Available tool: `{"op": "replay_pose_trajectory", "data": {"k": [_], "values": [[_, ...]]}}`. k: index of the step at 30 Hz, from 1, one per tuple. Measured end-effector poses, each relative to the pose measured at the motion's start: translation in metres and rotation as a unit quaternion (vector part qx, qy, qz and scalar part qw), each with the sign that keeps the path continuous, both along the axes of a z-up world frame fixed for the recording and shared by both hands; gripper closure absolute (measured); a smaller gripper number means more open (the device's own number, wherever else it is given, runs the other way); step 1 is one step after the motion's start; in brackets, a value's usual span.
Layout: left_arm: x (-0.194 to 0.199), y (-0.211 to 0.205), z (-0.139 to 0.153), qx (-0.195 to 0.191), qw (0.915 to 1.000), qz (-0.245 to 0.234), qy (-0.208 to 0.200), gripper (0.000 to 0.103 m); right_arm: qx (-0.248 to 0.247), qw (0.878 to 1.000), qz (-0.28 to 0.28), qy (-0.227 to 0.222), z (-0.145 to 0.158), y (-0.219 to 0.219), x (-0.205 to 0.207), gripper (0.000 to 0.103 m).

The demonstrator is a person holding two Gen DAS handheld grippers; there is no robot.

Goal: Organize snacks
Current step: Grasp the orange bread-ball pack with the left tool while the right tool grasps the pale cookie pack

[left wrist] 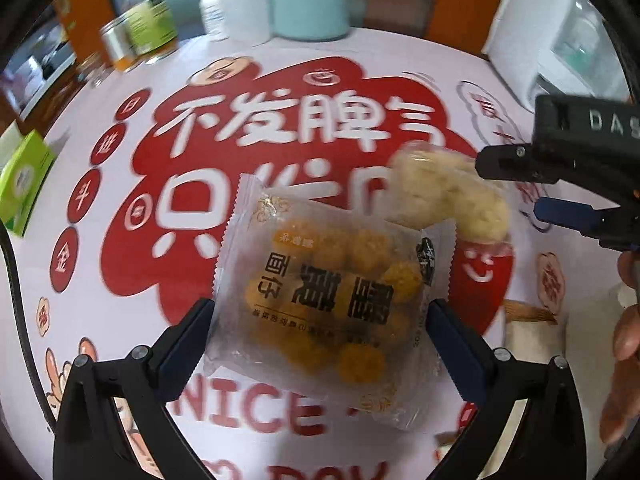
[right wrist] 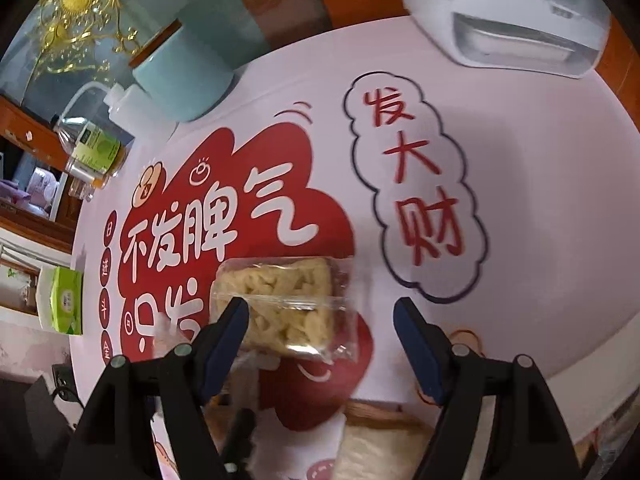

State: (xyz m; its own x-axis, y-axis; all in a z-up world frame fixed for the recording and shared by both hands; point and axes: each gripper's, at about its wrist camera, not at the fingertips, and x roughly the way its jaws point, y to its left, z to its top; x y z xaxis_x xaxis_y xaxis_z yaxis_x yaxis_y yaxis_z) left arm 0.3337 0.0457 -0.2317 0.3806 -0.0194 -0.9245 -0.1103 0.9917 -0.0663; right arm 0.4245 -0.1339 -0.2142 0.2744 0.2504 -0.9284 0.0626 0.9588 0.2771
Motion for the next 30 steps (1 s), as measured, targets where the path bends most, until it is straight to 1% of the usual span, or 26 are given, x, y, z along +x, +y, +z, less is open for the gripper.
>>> {"op": "replay_pose_trajectory", "data": {"k": [3, 5, 8, 10, 12, 15, 16, 18, 19, 20, 22, 25, 27, 30], "values": [[-0.005, 0.019, 0.001, 0.000, 0.9998, 0.017, -0.002, 0.003, -0.009, 1.000, 0.011, -0.006, -0.005, 0.013, 0.003, 0.019], [-0.007, 0.031, 0.001, 0.001, 0.9995, 0.031, -0.002, 0.004, -0.014, 1.000, 0.018, -0.011, -0.008, 0.023, 0.004, 0.009], [-0.010, 0.047, 0.000, 0.004, 0.9987, 0.051, -0.002, 0.004, -0.029, 0.999, 0.028, -0.015, -0.013, 0.038, 0.006, 0.000], [-0.012, 0.055, -0.001, 0.005, 0.9982, 0.060, -0.002, 0.004, -0.062, 0.997, 0.035, -0.018, -0.018, 0.050, 0.009, 0.000], [-0.015, 0.059, -0.001, 0.007, 0.9981, 0.062, -0.003, 0.006, -0.084, 0.995, 0.045, -0.016, -0.024, 0.059, 0.010, 0.000], [-0.016, 0.059, 0.001, 0.004, 0.9983, 0.058, -0.005, 0.012, -0.094, 0.995, 0.042, 0.007, -0.038, 0.065, 0.012, 0.000], [-0.016, 0.059, 0.002, 0.006, 0.9984, 0.055, -0.005, 0.014, -0.096, 0.995, 0.039, -0.001, -0.037, 0.066, 0.011, 0.001], [-0.018, 0.057, 0.003, 0.012, 0.9987, 0.050, -0.006, 0.016, -0.103, 0.994, 0.033, -0.003, -0.036, 0.067, 0.008, 0.009], [-0.019, 0.058, 0.003, 0.011, 0.9987, 0.050, -0.005, 0.018, -0.109, 0.993, 0.034, -0.007, -0.034, 0.068, 0.005, 0.018], [-0.021, 0.059, 0.004, 0.008, 0.9986, 0.052, -0.007, 0.021, -0.111, 0.993, 0.039, -0.009, -0.033, 0.070, 0.002, 0.018], [-0.027, 0.062, 0.007, 0.005, 0.9984, 0.056, -0.009, 0.024, -0.102, 0.993, 0.051, 0.005, -0.033, 0.072, -0.007, 0.018], [-0.041, 0.064, 0.012, 0.007, 0.9983, 0.058, -0.001, 0.026, -0.080, 0.995, 0.063, 0.014, -0.030, 0.074, -0.028, 0.019], [-0.056, 0.065, 0.015, 0.002, 0.9983, 0.057, 0.003, 0.027, -0.056, 0.996, 0.064, 0.009, -0.022, 0.073, -0.046, 0.019], [-0.080, 0.064, 0.026, 0.001, 0.9985, 0.054, 0.003, 0.027, -0.023, 0.997, 0.070, -0.009, -0.001, 0.068, -0.080, 0.019]]}}
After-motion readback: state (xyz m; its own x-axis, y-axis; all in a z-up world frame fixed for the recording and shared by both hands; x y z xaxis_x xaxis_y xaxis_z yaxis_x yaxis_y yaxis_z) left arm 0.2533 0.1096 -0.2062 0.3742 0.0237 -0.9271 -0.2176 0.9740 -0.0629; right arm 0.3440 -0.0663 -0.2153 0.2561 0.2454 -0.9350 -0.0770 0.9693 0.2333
